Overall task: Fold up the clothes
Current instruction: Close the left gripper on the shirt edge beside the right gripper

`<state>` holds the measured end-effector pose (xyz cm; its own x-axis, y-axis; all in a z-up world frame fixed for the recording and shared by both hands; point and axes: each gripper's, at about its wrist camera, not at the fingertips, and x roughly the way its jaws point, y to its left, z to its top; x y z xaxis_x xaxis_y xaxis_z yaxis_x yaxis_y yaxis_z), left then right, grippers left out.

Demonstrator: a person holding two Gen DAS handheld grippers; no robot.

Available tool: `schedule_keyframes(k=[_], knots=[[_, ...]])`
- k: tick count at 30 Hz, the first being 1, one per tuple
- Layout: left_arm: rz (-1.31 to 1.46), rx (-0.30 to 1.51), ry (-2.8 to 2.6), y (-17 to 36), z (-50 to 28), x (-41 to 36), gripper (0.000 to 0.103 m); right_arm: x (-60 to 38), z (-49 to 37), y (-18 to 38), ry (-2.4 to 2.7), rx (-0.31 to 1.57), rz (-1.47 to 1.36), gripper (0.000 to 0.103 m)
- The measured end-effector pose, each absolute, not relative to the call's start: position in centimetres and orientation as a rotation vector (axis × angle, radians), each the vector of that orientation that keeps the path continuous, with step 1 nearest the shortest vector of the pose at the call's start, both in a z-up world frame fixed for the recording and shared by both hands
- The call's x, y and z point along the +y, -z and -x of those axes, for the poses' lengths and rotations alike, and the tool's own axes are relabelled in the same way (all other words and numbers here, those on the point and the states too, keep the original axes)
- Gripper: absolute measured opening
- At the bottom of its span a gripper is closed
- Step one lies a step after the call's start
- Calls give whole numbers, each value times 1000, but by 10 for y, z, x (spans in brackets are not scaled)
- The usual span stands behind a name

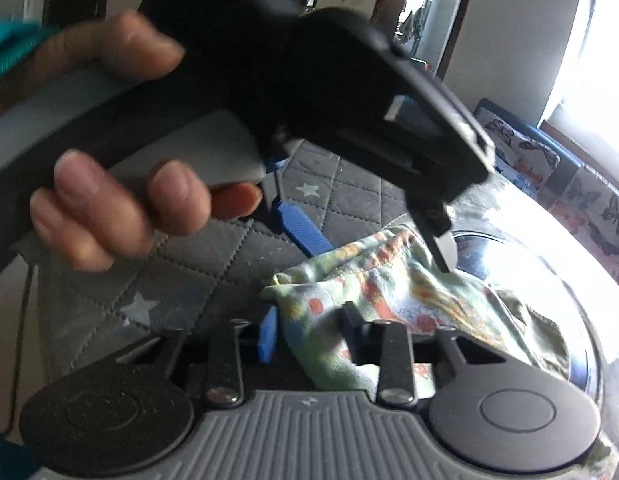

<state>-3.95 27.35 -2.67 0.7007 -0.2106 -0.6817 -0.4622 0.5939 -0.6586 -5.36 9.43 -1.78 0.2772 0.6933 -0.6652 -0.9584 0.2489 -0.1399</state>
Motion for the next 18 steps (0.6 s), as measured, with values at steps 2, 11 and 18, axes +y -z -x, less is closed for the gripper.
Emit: schedule_keyframes(k=[2, 11, 18], knots=[[976, 806, -167, 28, 40, 275, 90, 86, 47, 10, -1207, 549, 525, 17], [1018, 820, -65, 35, 26, 261, 79, 48, 29, -17, -1226, 601, 268, 13], [1046, 851, -25, 53, 21, 255, 26, 40, 38, -12, -1253, 597, 286, 14]])
